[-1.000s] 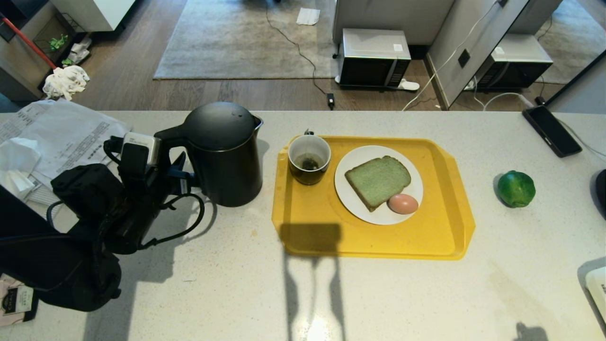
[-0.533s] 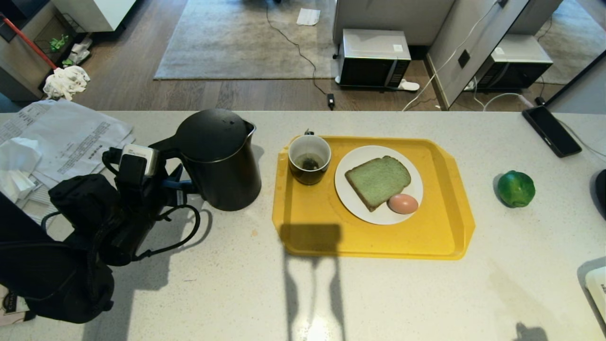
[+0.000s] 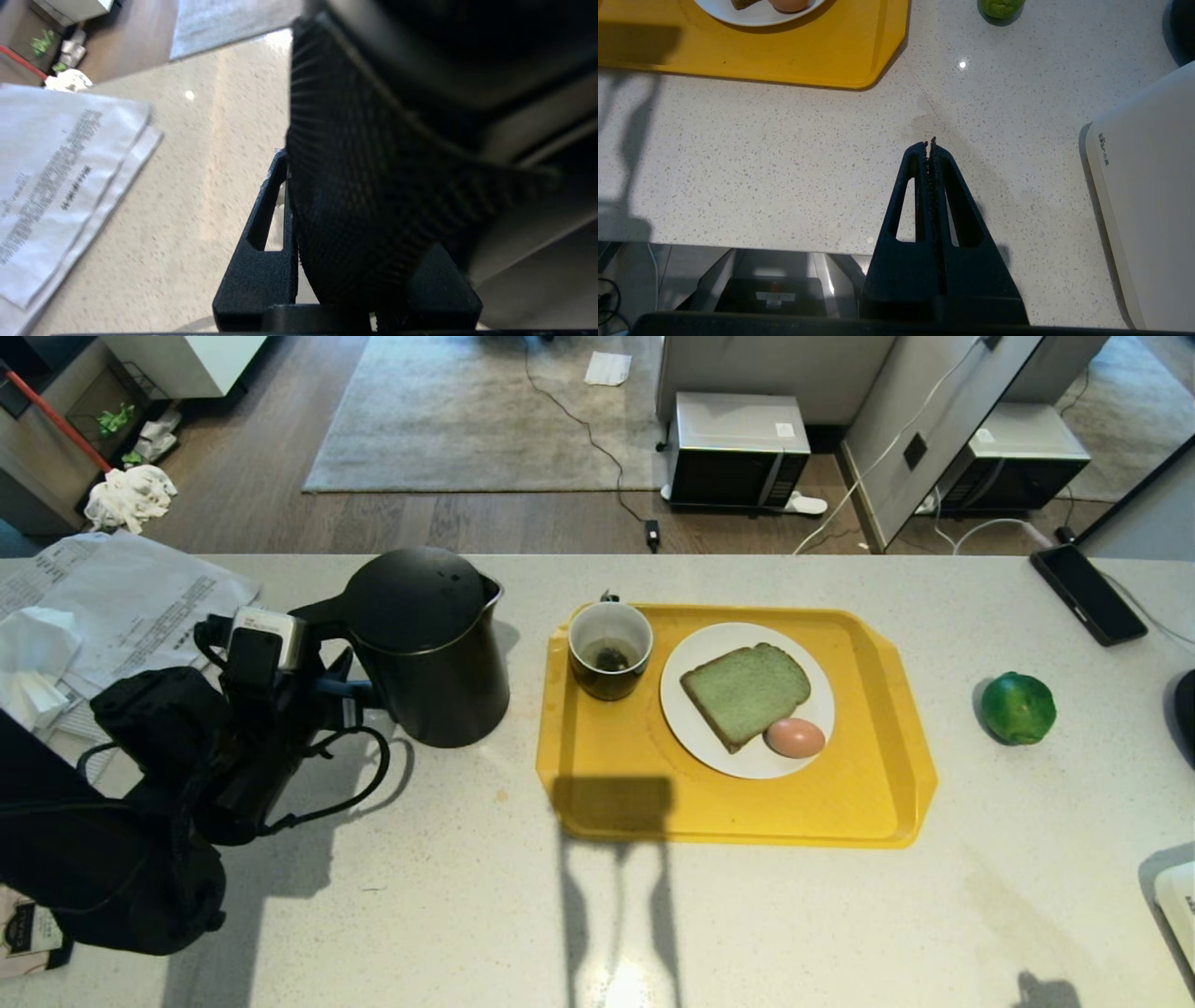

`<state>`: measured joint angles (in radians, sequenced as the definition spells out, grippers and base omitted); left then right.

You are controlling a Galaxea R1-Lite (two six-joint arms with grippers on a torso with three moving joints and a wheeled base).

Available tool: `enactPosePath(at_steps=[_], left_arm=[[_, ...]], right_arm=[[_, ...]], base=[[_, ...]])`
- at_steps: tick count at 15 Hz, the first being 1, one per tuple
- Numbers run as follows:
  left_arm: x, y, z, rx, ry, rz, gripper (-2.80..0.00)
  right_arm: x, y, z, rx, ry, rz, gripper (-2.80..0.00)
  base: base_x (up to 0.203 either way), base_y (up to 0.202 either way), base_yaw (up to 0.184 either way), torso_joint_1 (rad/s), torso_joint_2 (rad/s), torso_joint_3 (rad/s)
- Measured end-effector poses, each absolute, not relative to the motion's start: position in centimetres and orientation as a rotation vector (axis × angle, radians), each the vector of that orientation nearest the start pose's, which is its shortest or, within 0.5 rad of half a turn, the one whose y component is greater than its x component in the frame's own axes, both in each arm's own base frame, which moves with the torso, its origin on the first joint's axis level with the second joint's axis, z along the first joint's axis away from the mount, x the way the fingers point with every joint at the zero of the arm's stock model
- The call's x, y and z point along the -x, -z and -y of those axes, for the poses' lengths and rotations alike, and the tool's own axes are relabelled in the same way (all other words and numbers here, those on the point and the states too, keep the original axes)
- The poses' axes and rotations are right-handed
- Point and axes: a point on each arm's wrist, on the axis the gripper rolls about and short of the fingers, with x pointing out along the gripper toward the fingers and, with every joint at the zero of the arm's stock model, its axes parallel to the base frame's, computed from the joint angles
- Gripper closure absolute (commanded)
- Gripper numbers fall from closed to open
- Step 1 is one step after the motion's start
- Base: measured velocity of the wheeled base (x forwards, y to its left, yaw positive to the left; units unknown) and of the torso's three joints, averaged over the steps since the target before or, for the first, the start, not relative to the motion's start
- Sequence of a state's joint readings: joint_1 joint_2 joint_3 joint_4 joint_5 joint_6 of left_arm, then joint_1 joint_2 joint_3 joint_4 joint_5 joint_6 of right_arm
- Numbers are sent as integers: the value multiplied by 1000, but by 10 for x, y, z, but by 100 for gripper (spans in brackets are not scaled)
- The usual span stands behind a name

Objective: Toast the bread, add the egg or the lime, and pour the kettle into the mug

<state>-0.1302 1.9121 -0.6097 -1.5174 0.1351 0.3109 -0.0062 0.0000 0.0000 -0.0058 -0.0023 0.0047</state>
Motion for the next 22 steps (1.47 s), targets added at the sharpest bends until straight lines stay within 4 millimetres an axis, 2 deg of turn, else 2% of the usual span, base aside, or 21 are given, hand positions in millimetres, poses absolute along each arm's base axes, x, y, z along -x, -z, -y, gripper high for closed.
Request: enactPosePath(at_steps=[6,7,13,16,19,20,22], left_arm=[[-323,-165,33,-280,-67,250,0],[-322,-165,32,-283,-69,247,-280],[-313,-151,29,-286,-63,183,-280],[-302,-144,28,-290,-54,144,-280],[-289,-149,27,-294,-54,147,-280],[-285,-153,27,-294,-54,157,0],[-275,-162,30,-291,-49,188,0]], right_arm=[[23,-76,0,-4,8,6,0],[23,-76,0,-4,8,5,0],[23,-76,0,-4,8,5,0],[23,-76,0,-4,7,6,0],[23,-76,0,-5,7,5,0],[23,-76,0,-5,8,5,0],[23,-76,0,-5,7,5,0]], base=[[0,0,0,0,0,0],[0,0,0,0,0,0],[0,0,0,0,0,0],[0,0,0,0,0,0],[0,0,0,0,0,0],[0,0,0,0,0,0],[0,0,0,0,0,0]])
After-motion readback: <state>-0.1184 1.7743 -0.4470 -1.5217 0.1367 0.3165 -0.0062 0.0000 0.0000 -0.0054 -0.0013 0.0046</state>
